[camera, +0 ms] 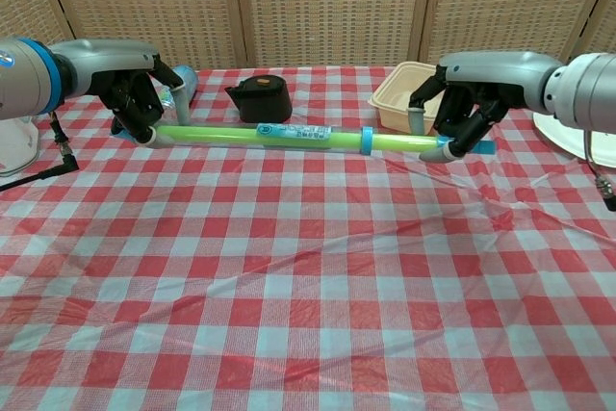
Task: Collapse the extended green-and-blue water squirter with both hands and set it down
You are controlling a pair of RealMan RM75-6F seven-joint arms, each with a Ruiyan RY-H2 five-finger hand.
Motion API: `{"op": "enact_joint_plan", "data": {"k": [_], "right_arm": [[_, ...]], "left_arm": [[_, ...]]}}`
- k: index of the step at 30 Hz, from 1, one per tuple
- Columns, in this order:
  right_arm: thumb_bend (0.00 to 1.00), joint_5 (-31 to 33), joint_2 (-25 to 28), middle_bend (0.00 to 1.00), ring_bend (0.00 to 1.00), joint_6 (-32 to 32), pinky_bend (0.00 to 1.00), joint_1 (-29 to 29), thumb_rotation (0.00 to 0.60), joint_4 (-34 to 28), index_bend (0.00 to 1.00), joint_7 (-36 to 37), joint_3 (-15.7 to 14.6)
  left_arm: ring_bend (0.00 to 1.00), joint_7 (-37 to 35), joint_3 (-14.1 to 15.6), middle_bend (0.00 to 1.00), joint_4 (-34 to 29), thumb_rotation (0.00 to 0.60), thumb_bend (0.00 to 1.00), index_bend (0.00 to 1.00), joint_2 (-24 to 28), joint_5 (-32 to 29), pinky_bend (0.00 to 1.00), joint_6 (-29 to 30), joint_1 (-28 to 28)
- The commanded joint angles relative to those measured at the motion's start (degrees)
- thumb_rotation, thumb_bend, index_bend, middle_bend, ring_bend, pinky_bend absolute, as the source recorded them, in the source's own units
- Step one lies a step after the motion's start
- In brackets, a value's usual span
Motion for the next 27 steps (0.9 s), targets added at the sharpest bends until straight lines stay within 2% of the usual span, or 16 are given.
{"op": "enact_joint_plan", "data": {"k": [1, 10, 12, 13, 16, 18, 20, 23, 27], "right_arm": [[0.49, -0.07, -0.04, 1.00, 0.96, -0.02, 0.41, 0.03, 0.600, -0.04, 0.82, 0.06, -0.07], [0.47, -0.34, -0.33, 1.00, 0.96, -0.19, 0.41, 0.17, 0.600, 0.35, 0.81, 0.40, -0.44], [0.43, -0.27, -0.37, 0.97, 0.93, -0.23, 0.40, 0.18, 0.600, 0.69, 0.79, 0.34, -0.55], [0.41, -0.19, -0.38, 0.93, 0.89, -0.25, 0.37, 0.19, 0.600, 0.84, 0.74, 0.24, -0.61], [0.36, 0.75, 0.00, 0.70, 0.72, -0.86, 0.20, 0.26, 0.600, 1.40, 0.56, -0.81, -1.19], [0.33, 1.53, 0.83, 0.56, 0.62, -2.18, 0.14, 0.65, 0.600, 1.81, 0.46, -2.19, -1.95], [0.30, 2.18, 1.02, 0.42, 0.49, -2.31, 0.08, 0.87, 0.600, 2.05, 0.37, -3.61, -2.40], [0.27, 3.18, 0.92, 0.29, 0.35, -2.22, 0.02, 0.94, 0.600, 2.04, 0.30, -4.95, -2.84], [0.25, 5.14, 0.65, 0.21, 0.26, -1.61, 0.00, 0.71, 0.600, 1.90, 0.25, -6.27, -3.20]], "left_arm": [[0.72, 0.05, 0.02, 0.80, -0.02, 0.600, 0.37, 0.53, -0.10, -0.11, 0.59, 0.07, -0.11], [0.72, -0.05, 0.20, 0.76, -0.07, 0.600, 0.37, 0.53, -0.39, -0.33, 0.59, 0.23, -0.43], [0.66, -0.07, 0.35, 0.68, -0.08, 0.600, 0.37, 0.49, -0.34, -0.41, 0.56, 0.16, -0.43], [0.62, -0.04, 0.46, 0.63, -0.08, 0.600, 0.37, 0.47, -0.29, -0.47, 0.54, 0.08, -0.42], [0.42, 1.13, 1.56, 0.37, -0.39, 0.600, 0.34, 0.32, 0.56, -1.50, 0.41, -0.85, -0.63], [0.27, 2.15, 2.50, 0.19, -1.00, 0.600, 0.31, 0.21, 1.69, -2.60, 0.31, -2.23, -0.95], [0.18, 2.33, 2.86, 0.10, -1.34, 0.600, 0.28, 0.17, 2.50, -3.42, 0.23, -3.24, -1.20], [0.13, 2.26, 3.30, 0.04, -1.53, 0.600, 0.28, 0.15, 3.06, -4.04, 0.18, -4.15, -1.36], [0.07, 1.49, 3.91, 0.00, -1.68, 0.600, 0.27, 0.13, 3.45, -4.12, 0.13, -4.62, -1.01]]}}
